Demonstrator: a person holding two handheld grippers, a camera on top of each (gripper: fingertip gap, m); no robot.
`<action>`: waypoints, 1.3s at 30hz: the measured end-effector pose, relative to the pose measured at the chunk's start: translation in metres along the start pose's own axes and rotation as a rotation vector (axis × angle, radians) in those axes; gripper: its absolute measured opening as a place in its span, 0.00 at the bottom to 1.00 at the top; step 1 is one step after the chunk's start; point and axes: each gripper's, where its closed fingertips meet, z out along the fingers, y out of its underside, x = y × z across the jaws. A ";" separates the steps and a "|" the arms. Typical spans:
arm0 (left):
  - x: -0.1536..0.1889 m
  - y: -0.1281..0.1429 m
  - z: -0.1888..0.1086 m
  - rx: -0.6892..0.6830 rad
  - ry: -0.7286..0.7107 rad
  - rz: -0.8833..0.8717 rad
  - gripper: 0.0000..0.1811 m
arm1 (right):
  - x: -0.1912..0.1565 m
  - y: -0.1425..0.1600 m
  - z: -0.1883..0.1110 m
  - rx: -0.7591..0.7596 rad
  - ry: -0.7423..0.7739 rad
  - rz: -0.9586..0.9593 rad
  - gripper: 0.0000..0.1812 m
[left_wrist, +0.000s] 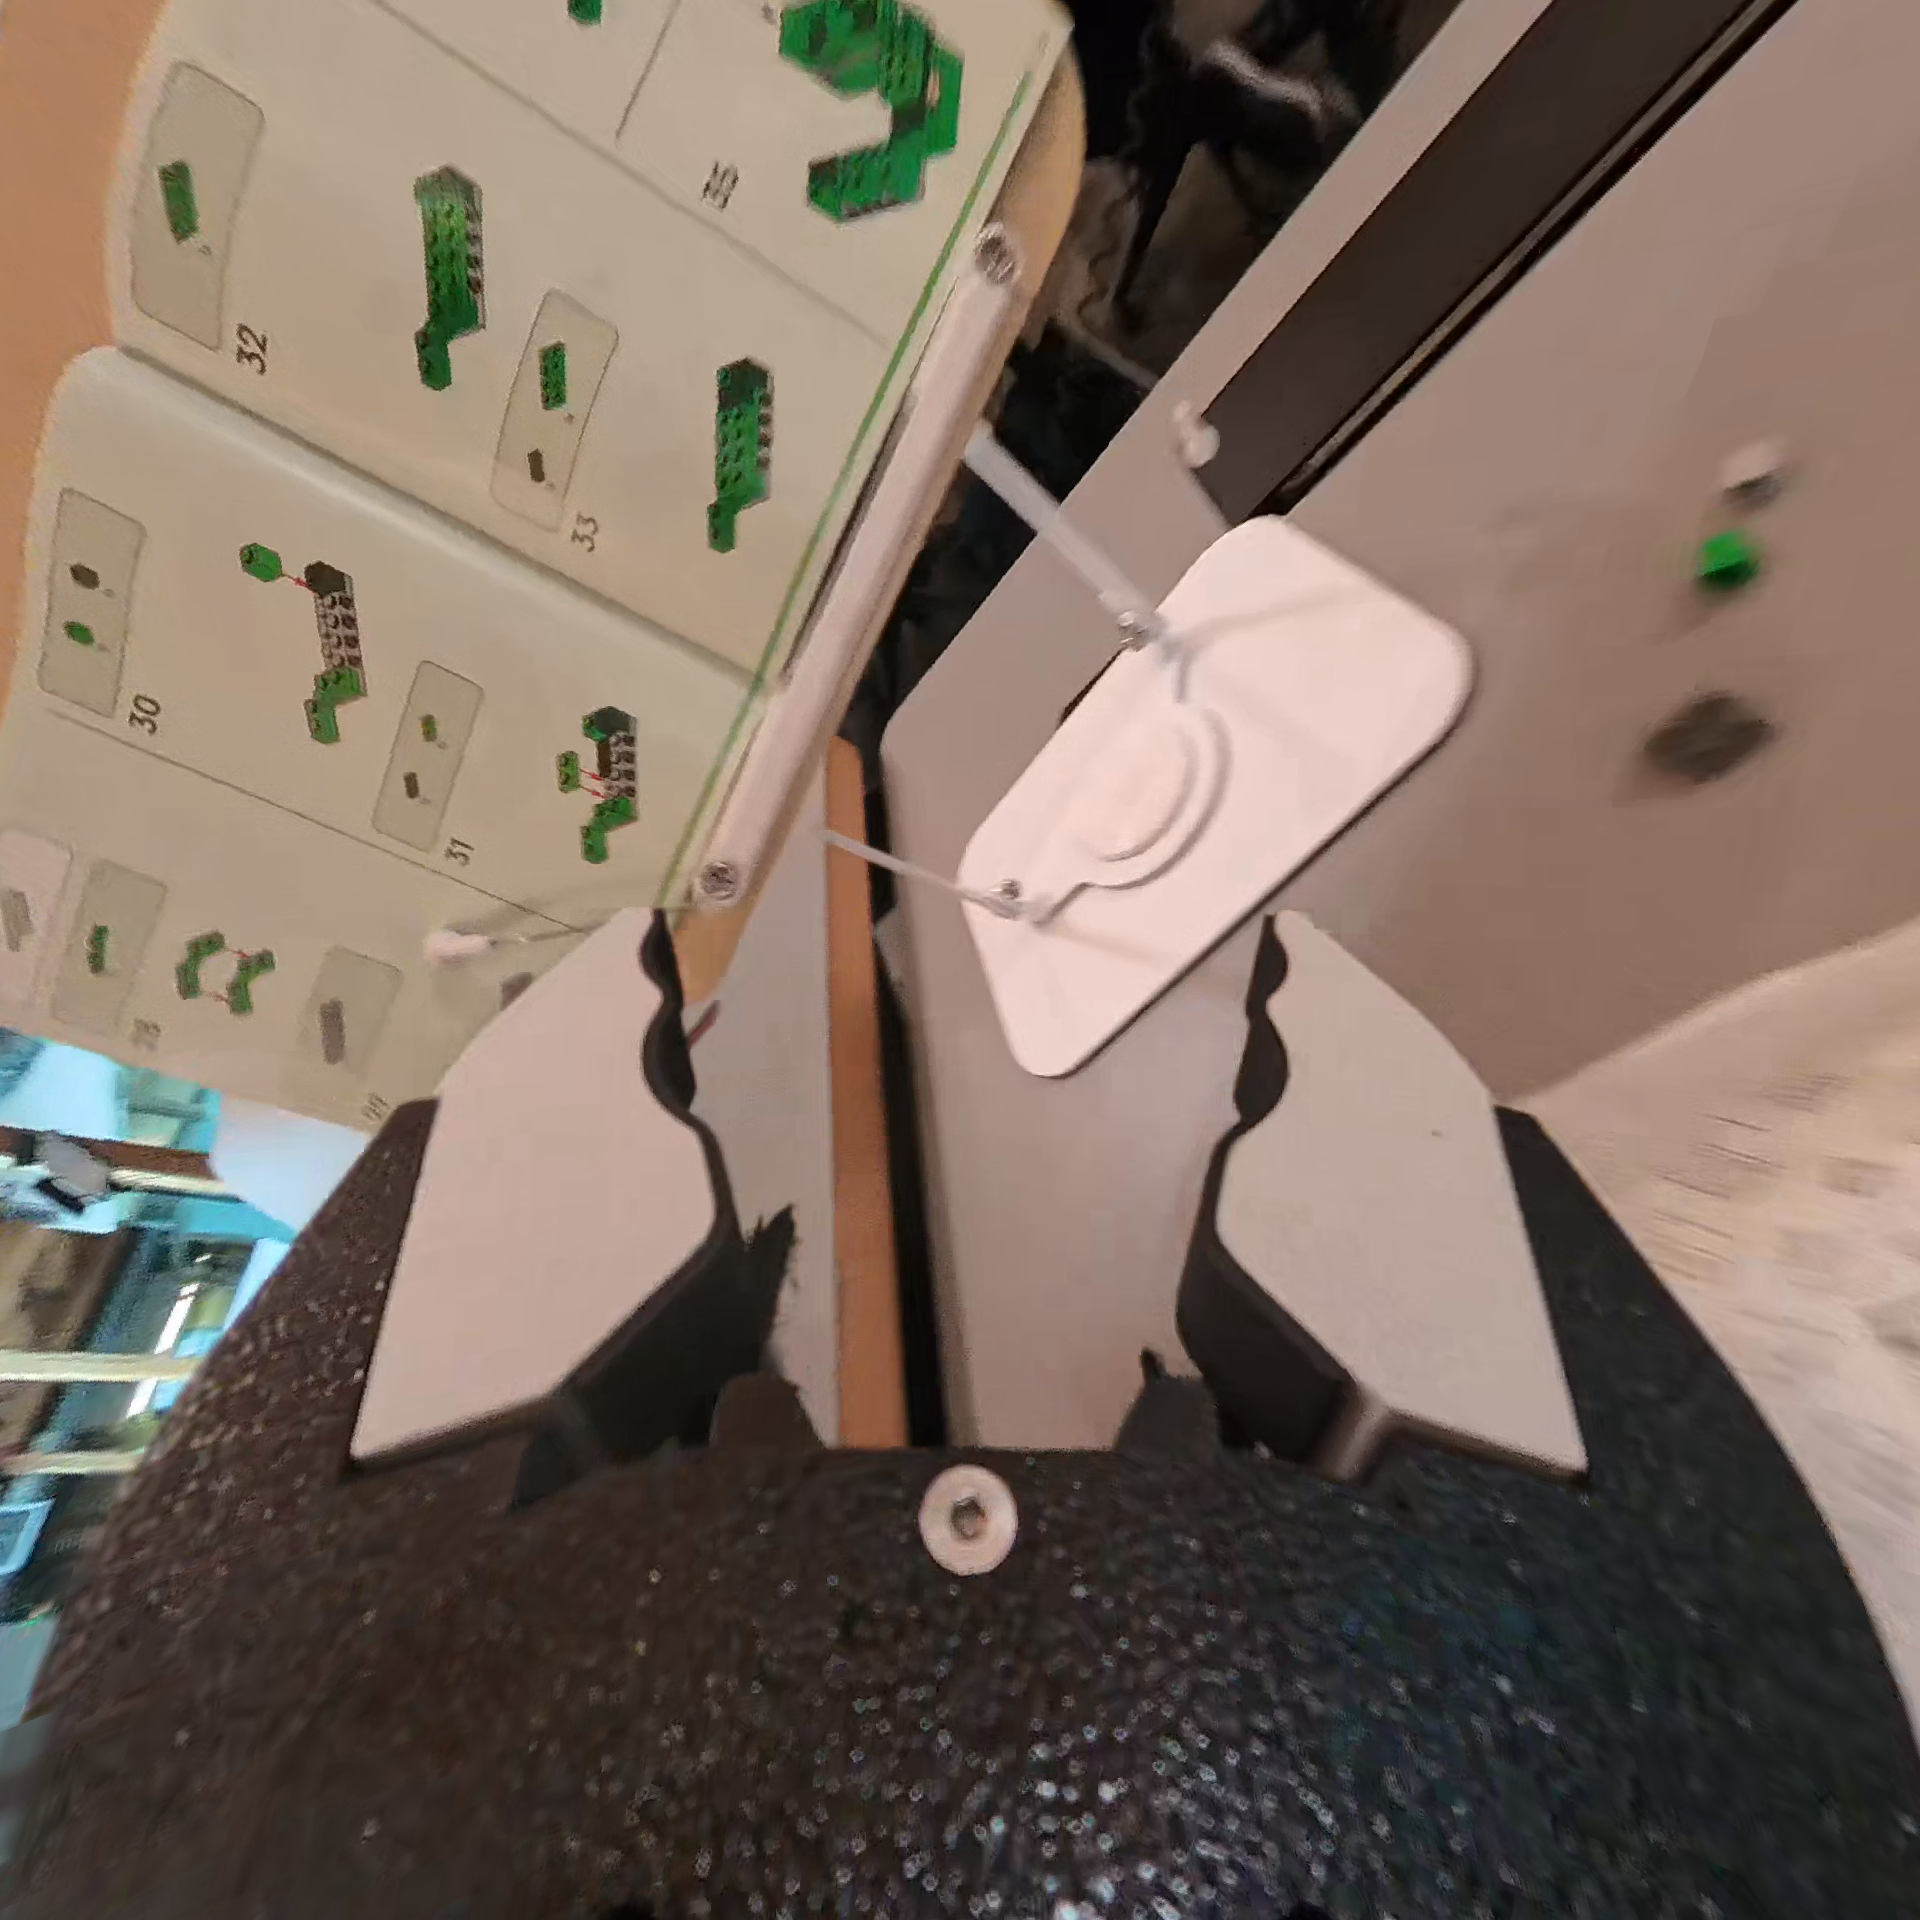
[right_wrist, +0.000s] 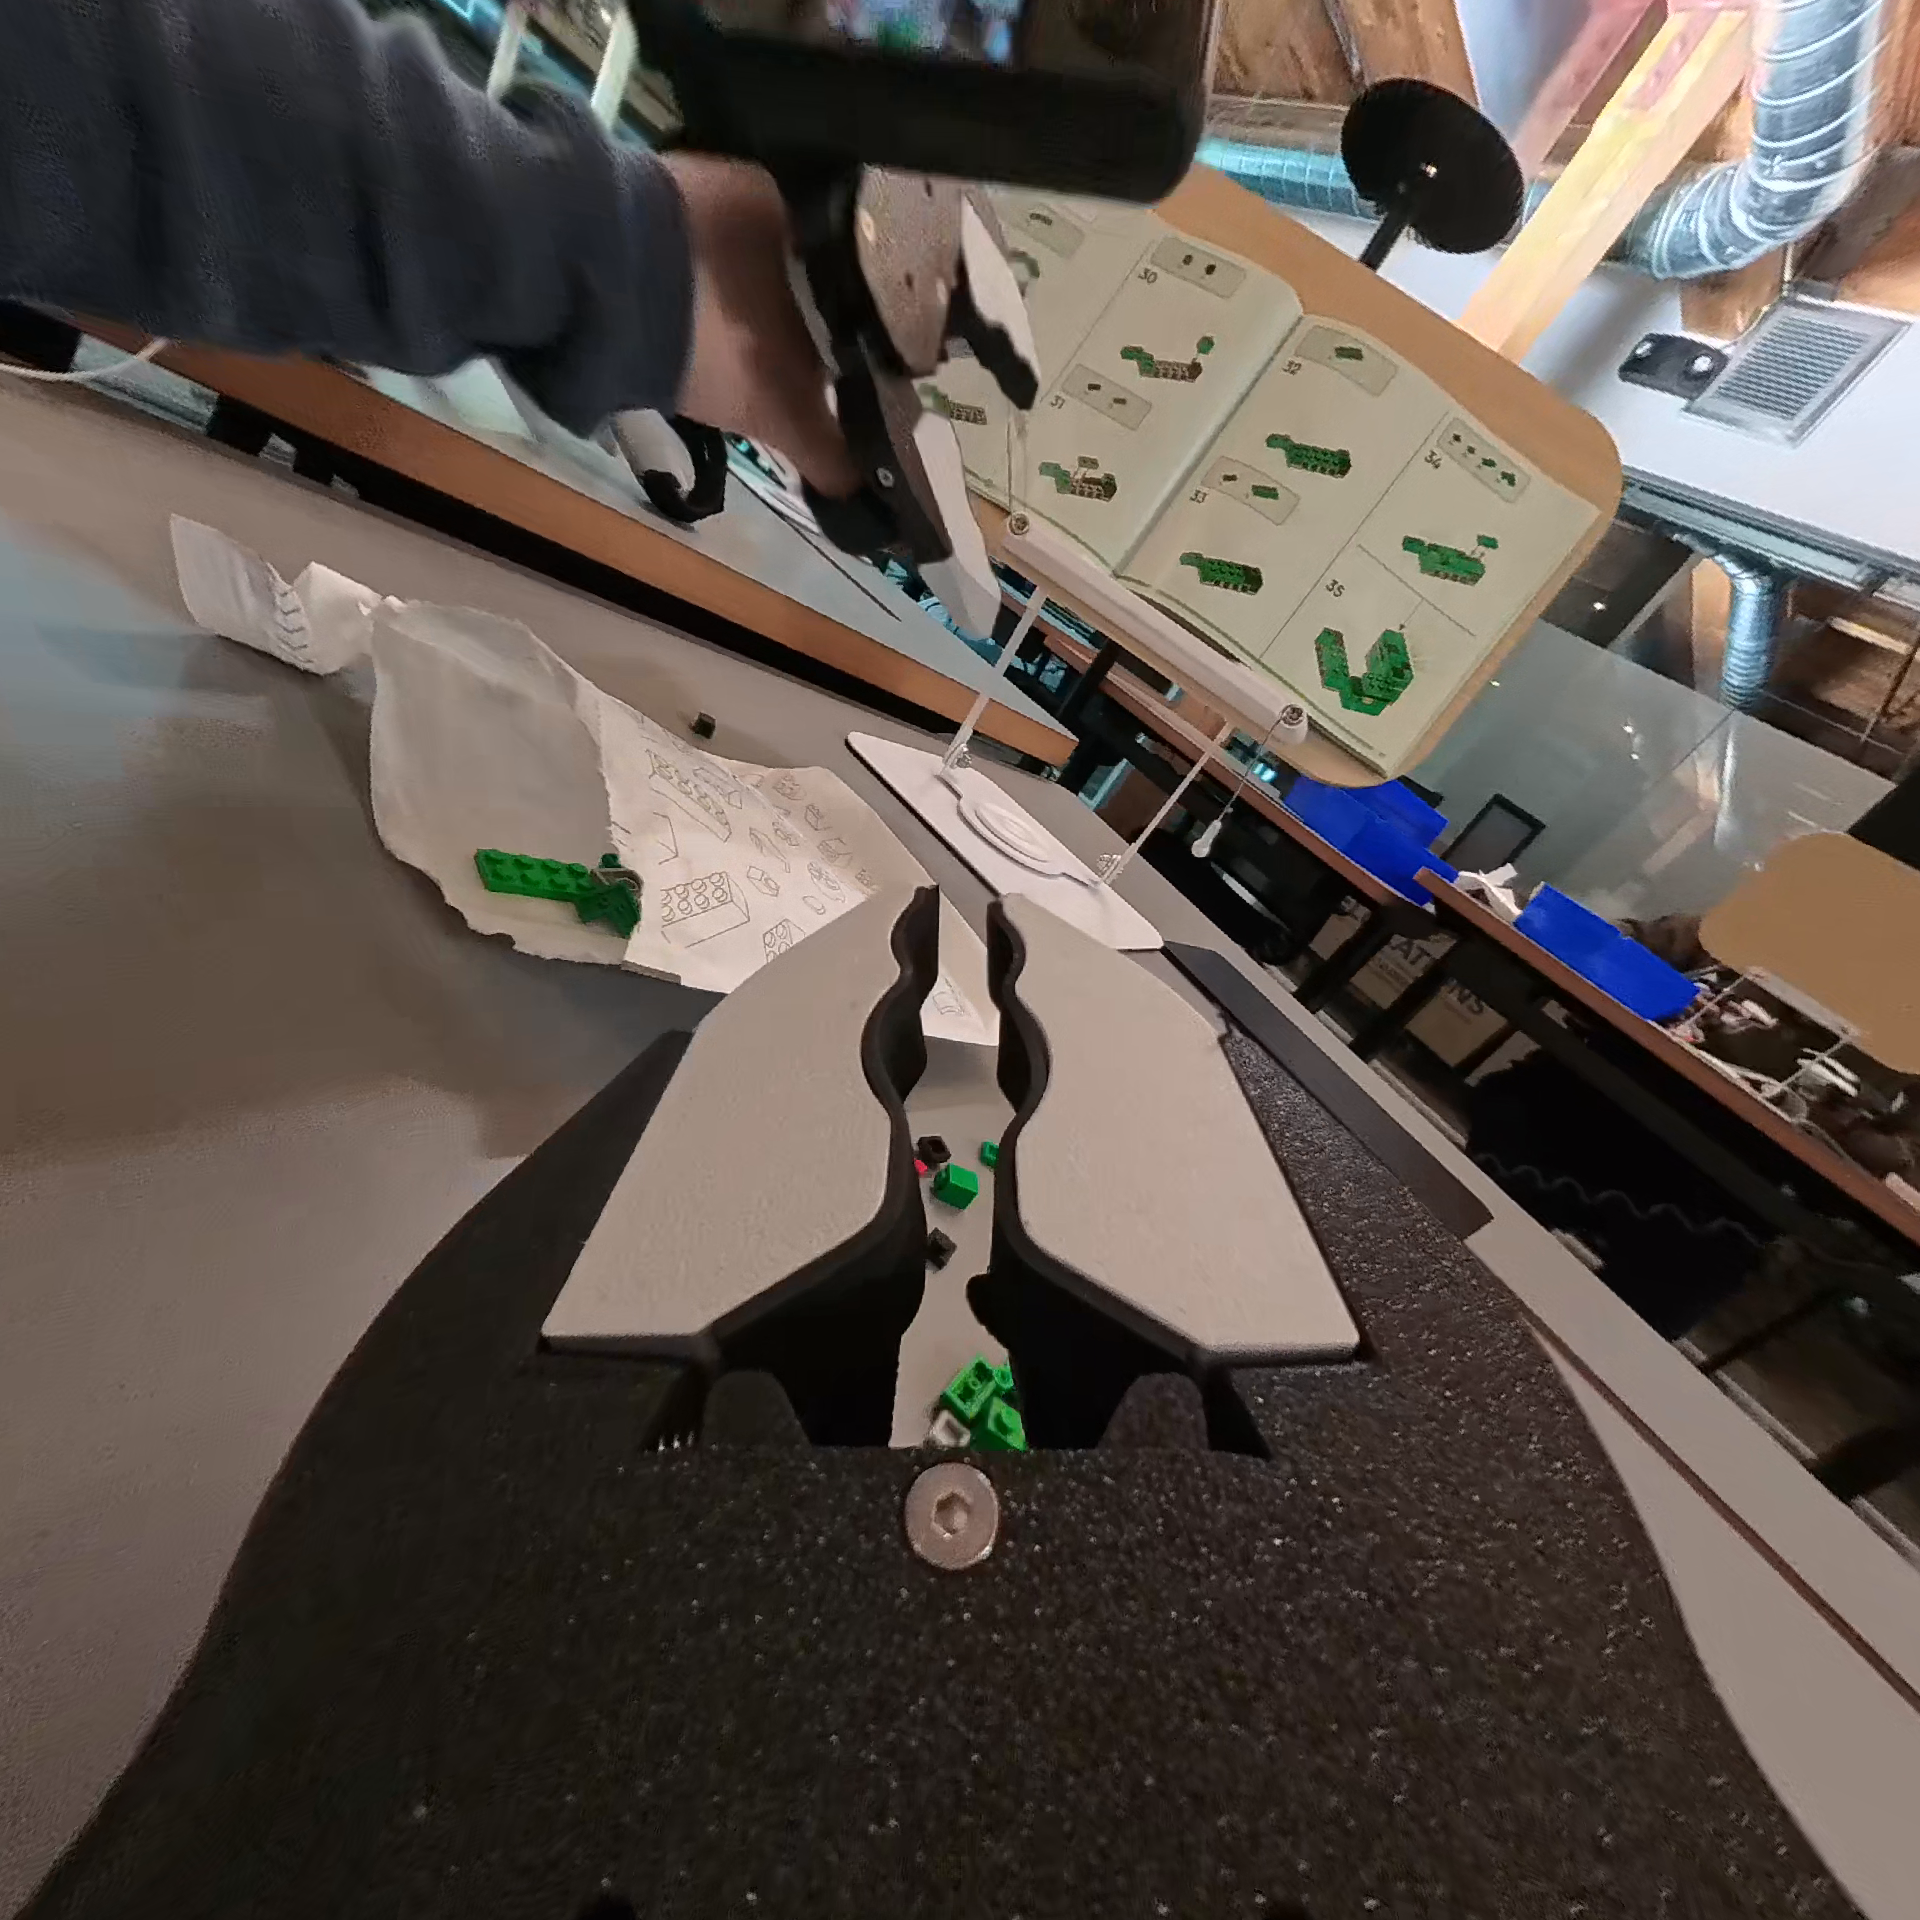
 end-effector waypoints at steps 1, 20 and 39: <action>-0.009 0.002 0.012 -0.020 -0.018 0.025 0.60 | 0.001 0.001 0.000 -0.002 -0.001 0.012 0.04; -0.049 0.072 0.099 -0.387 0.039 -0.030 0.78 | -0.001 0.007 0.003 -0.035 -0.018 0.032 0.02; -0.027 0.095 0.072 -0.651 -0.019 0.068 0.77 | -0.004 0.010 0.005 -0.055 -0.033 0.026 0.02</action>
